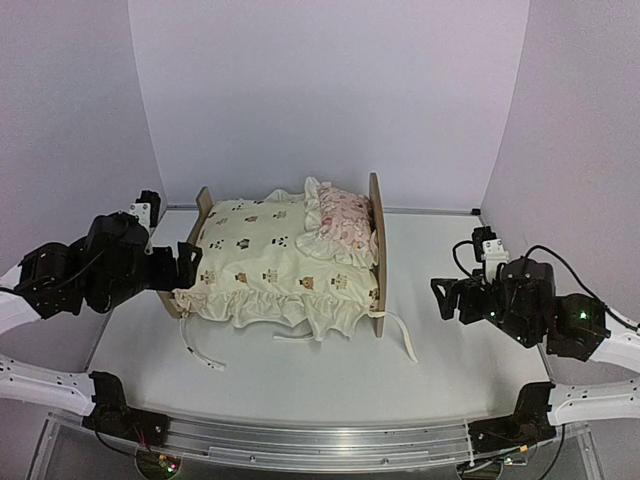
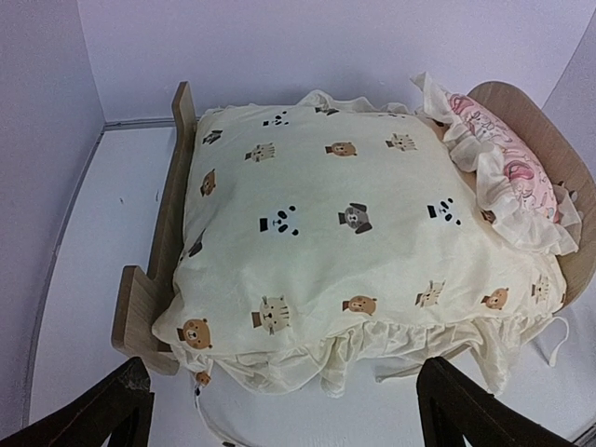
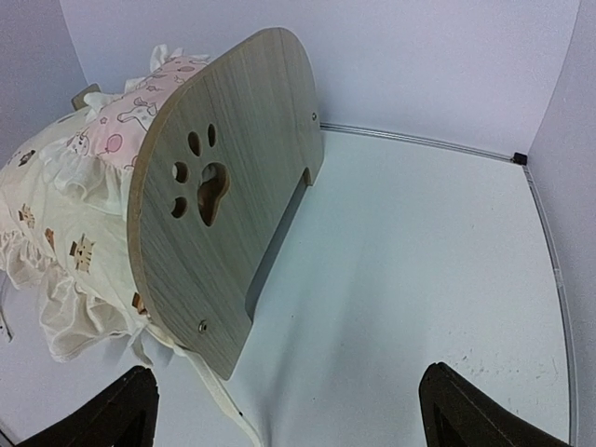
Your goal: Set up the pet bed
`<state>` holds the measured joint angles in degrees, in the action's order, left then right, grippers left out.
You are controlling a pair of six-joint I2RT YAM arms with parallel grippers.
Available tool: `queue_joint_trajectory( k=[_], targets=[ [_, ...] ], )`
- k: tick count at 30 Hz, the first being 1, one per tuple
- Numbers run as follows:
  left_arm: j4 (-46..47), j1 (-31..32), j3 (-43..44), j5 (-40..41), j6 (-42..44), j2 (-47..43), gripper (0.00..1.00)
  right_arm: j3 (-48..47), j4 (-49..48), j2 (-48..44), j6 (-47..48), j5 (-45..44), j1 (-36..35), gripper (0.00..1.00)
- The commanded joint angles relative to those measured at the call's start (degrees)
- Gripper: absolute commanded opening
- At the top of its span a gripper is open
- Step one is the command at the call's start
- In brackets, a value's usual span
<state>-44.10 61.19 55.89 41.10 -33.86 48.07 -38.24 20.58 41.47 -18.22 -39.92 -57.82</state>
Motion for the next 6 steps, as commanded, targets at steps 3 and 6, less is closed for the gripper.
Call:
queue_joint_trajectory(
  k=[3, 6],
  targets=[
    [-1.1, 0.2, -0.8, -0.2, -0.8, -0.6, 1.0, -0.9, -0.8, 0.4, 0.1, 2.3, -0.1, 0.98],
    [-2.1, 0.1, -0.9, -0.2, -0.8, -0.9, 1.0, -1.3, -0.7, 0.9, -0.1, 2.3, 0.0, 0.98]
  ],
)
